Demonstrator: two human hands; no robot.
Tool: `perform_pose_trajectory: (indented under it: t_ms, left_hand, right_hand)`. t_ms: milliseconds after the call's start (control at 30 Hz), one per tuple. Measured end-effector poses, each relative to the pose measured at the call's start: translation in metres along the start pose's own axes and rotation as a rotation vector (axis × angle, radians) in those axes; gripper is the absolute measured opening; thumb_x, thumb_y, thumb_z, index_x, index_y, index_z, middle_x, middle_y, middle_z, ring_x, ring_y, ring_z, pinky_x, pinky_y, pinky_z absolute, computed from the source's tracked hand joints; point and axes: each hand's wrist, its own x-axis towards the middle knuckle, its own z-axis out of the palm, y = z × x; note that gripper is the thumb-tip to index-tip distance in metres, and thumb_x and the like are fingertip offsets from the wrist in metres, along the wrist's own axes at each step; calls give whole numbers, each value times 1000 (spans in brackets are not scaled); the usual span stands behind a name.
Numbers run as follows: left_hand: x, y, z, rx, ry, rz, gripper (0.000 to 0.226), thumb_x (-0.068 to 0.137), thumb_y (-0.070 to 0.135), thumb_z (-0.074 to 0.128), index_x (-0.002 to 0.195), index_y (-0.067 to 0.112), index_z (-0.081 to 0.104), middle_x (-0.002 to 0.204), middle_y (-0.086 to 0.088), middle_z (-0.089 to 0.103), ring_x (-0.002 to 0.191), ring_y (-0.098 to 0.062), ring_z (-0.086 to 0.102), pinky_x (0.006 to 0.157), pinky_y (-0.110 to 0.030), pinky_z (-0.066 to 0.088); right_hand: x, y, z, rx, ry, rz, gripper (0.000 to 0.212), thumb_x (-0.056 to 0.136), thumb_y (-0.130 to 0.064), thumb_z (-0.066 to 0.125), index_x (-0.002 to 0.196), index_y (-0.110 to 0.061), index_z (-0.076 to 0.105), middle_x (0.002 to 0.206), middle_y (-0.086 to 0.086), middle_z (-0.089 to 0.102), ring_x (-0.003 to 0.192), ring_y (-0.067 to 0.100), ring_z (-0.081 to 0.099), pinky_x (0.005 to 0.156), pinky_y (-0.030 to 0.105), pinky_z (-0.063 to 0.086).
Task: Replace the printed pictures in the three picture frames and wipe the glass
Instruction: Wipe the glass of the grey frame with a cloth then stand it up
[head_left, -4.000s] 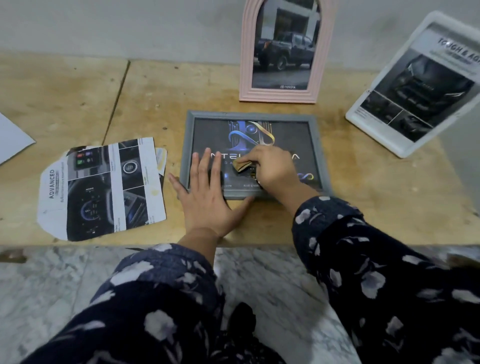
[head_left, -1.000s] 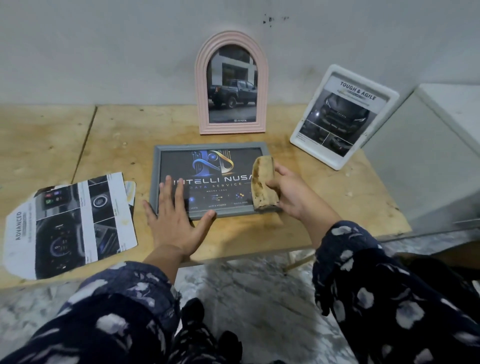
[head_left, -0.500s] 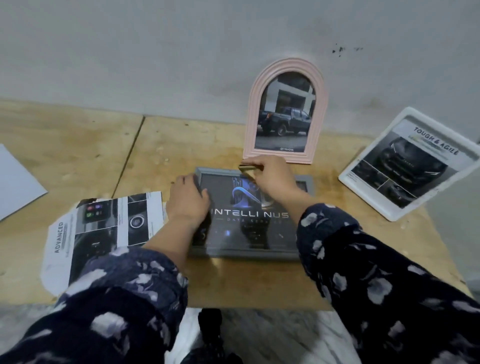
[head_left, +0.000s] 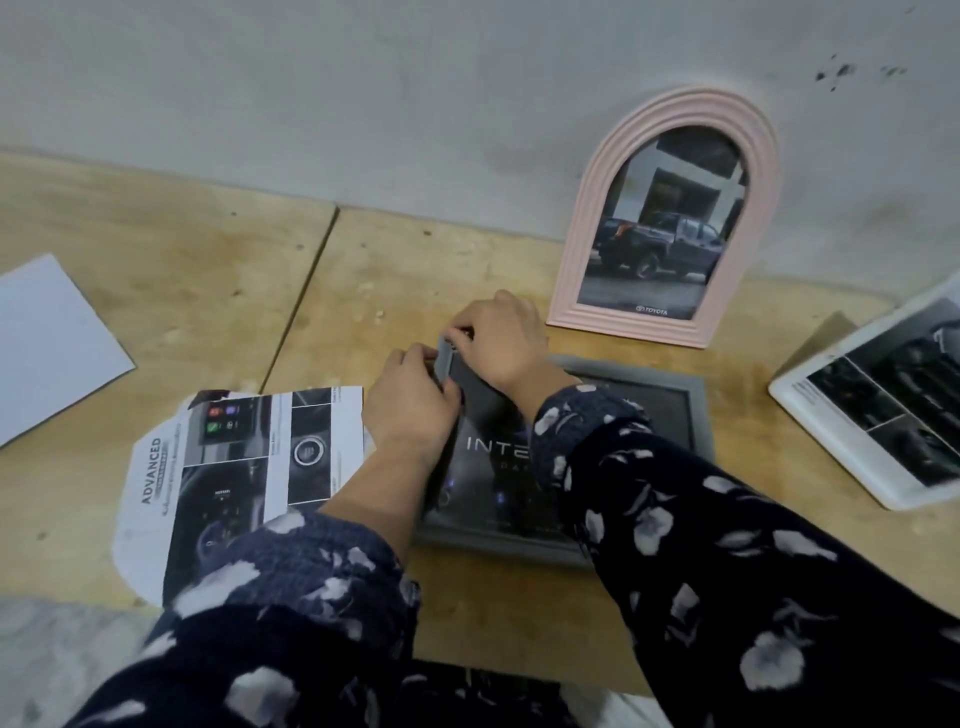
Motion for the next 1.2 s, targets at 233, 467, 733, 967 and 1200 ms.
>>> perform_pose_trajectory:
  t_ms: [233,467,733,967,1200]
  left_hand:
    - [-6,6,3,106,48,-3,31,91,32,54,120,22,57,119,-8,52,101,-35,57,73,-36,42]
    - [-11,22,6,183,68,-115,29,93,31,49,121,23,54,120,-10,52,104,-36,56,68,-34,35]
    - [-15,34,10,228,73,-182,26,95,26,48,119,22,54,120,-13,50,106,-37,54,68,-37,35]
    - [-15,39,12,249,67,-206,29,93,24,51,121,21,53,122,-13,49,107,-38,54,71,-37,36]
    - [-12,39,15,271,52,-216,31,91,20,51,122,20,52,124,-14,47,108,-39,53,72,-39,36]
  right_hand:
    - [4,8,1,36,-28,-25,19,91,-29,54,97,-33,73,103,-9,71,105,20,53,92,37,37]
    - [-13,31,-2,-4,-15,-17,21,91,-23,53,97,-32,71,103,-8,69,105,23,49,86,38,33]
    - [-38,72,-8,9,12,37,23,90,-15,52,90,-28,71,95,-8,69,100,22,48,85,36,32]
    - [-58,106,-12,-46,49,82,19,92,-19,51,87,-27,69,93,-9,67,97,21,46,79,36,28]
    - [-77,134,-17,-54,122,110,19,91,-20,51,86,-25,69,88,-8,67,93,20,46,71,32,20]
